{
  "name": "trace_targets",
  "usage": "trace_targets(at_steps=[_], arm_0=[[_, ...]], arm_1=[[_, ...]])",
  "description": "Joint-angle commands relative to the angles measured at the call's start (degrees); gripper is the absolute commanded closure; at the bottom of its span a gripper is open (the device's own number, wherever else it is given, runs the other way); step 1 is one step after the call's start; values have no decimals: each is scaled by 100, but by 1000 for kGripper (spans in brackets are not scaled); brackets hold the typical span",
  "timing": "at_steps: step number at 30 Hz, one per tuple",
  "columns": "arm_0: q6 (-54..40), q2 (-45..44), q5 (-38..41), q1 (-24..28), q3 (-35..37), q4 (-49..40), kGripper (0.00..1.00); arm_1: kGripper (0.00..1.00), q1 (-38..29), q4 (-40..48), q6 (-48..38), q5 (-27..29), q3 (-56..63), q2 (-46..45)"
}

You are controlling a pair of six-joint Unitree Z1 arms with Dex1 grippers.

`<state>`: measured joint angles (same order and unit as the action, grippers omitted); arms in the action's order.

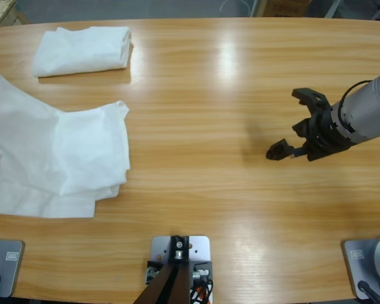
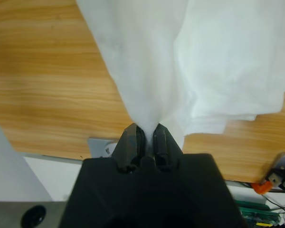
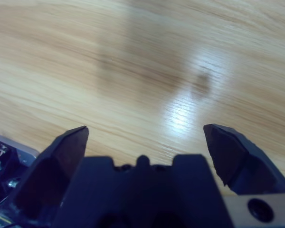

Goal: Fold clothes

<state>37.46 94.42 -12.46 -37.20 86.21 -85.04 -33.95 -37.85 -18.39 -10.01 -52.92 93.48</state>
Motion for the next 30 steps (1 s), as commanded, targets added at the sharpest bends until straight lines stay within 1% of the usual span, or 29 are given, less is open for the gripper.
trace_targets(at_steps=[1, 5, 10, 15, 21, 30], arm_0=[[-112, 1289, 317, -704, 943, -48, 1000], [-149, 1848, 539, -1010, 1221, -45, 1000], [-239, 2274, 778, -1214, 1249, -34, 1000], [-239, 2374, 841, -1272, 1470, -22, 1000], [-290, 2761, 956, -1356, 1773, -23, 1000], [-376, 3249, 978, -1407, 1954, -22, 1000]], arm_1=[[0, 28, 212, -77, -118, 212, 273], [0, 28, 236, -68, -115, 242, 297], [0, 28, 289, -68, -115, 265, 354], [0, 27, 313, -68, -115, 265, 417], [0, 28, 313, -68, -115, 275, 399], [0, 28, 313, -68, -118, 284, 433]])
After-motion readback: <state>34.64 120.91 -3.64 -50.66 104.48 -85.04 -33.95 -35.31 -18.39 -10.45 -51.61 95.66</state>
